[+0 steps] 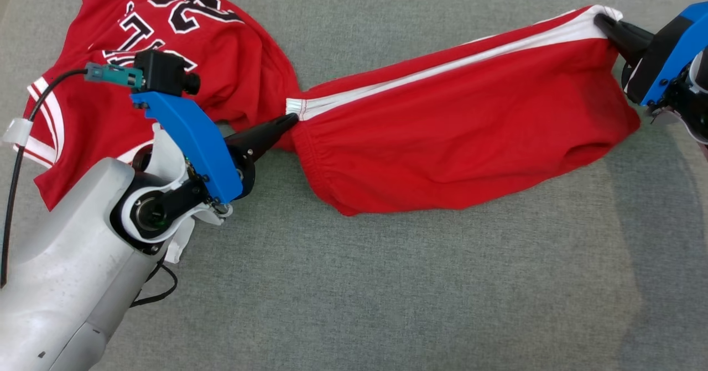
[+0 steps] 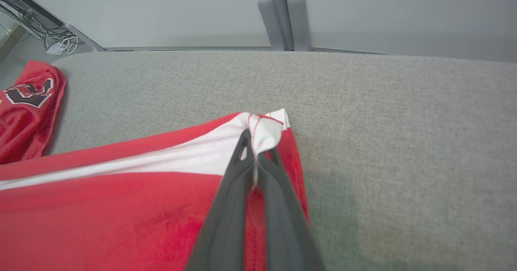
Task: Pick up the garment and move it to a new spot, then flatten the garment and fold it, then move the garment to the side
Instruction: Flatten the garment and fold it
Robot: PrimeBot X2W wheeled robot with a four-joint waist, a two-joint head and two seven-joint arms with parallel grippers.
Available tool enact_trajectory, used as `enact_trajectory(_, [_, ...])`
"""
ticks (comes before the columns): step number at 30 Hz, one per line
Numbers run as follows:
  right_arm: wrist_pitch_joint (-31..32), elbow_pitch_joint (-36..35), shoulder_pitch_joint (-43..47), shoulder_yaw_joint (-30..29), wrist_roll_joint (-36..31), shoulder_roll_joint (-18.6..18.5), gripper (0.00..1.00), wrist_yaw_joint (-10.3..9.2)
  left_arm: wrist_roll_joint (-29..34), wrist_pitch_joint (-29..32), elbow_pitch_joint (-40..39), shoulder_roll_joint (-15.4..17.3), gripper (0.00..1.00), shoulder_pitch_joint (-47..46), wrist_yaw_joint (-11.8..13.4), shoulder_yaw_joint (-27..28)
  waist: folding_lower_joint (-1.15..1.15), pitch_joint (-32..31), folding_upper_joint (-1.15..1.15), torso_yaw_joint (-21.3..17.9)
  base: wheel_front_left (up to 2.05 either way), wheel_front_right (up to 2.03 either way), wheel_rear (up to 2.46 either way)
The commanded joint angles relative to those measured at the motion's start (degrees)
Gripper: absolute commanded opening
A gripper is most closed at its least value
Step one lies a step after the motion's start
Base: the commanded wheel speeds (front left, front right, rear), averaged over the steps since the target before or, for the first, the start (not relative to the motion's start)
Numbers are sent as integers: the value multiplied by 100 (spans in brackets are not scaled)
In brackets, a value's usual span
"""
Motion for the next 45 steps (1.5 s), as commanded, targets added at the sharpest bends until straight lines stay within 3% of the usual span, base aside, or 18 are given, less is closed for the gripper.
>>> enact_trajectory(1, [-10, 144, -128, 59, -26, -32, 0, -9, -22, -6, 58, -6, 0, -104, -5, -50, -1, 89, -2, 53, 0, 0, 0])
enact_trajectory(4, [-41, 244, -170, 96, -1, -14, 0, -9, -30, 17, 93, -22, 0, -136, -5, -117, -1, 123, -2, 52, 0, 0, 0])
enact_trajectory(5, [-58, 285, -176, 119, 4, 10, 5, -10, -33, -3, 110, -27, 0, -143, -5, -146, -1, 134, -2, 39, 0, 0, 0])
enact_trajectory(6, [-73, 321, -172, 136, 29, 38, 35, -9, -33, -26, 130, -34, 0, -144, -5, -172, -1, 140, -2, 24, 0, 0, 0])
enact_trajectory(7, [-94, 348, -156, 152, 57, 75, 49, -10, -33, -53, 156, -33, 2, -146, -5, -192, -1, 139, -2, 0, 0, 0, 0])
enact_trajectory(8, [-128, 364, -131, 174, 58, 111, 100, -9, -34, -63, 179, -30, 35, -148, -6, -216, -1, 133, -2, -21, 0, 0, 0])
enact_trajectory(9, [-185, 375, -102, 196, 56, 143, 100, -9, -39, -47, 197, -14, 100, -143, -6, -243, -1, 117, -2, -49, 0, 0, 0])
enact_trajectory(18, [-1261, 147, 216, 371, -10, 334, 100, -5, -84, -238, 24, 324, 100, 9, -6, -255, -1, -275, -2, -261, 0, 0, 0])
enact_trajectory(23, [-2010, 138, 435, 475, -128, 315, 100, -5, 571, -1062, -195, 683, 100, 78, -6, -282, -1, -570, -2, -342, 0, 0, 0])
enact_trajectory(25, [-2294, 370, 570, 414, -225, 430, 100, -5, 1148, -1889, -237, 773, 100, 132, 29, -231, -1, -739, -2, -369, 0, 0, 0])
enact_trajectory(28, [-2367, 543, 796, 296, -379, 592, 100, -5, 1658, -2883, -314, 641, 100, 336, 284, -113, -1, -862, -2, -353, 0, 0, 0])
enact_trajectory(31, [-2369, 659, 999, -45, -576, 693, 100, -5, 2193, -3677, -425, 549, 100, 566, 753, -86, -1, -916, -2, -297, 0, 0, 0])
enact_trajectory(36, [-2370, 904, 1255, -434, -967, 788, 100, -5, 3015, -4071, -693, 274, 100, 999, 1528, 38, -1, -886, -2, -69, 0, 0, 0])
enact_trajectory(41, [-2370, 1420, 1201, -340, -1228, 800, 100, -5, 3775, -4096, -1104, -174, 100, 1527, 1805, 503, -1, -793, -2, 274, 0, 0, 0])
enact_trajectory(45, [-1913, 1846, 1058, -233, -1191, 740, 100, -5, 4234, -4099, -1190, -511, 100, 1873, 1692, 722, -1, -713, -2, 548, 0, 0, 0])
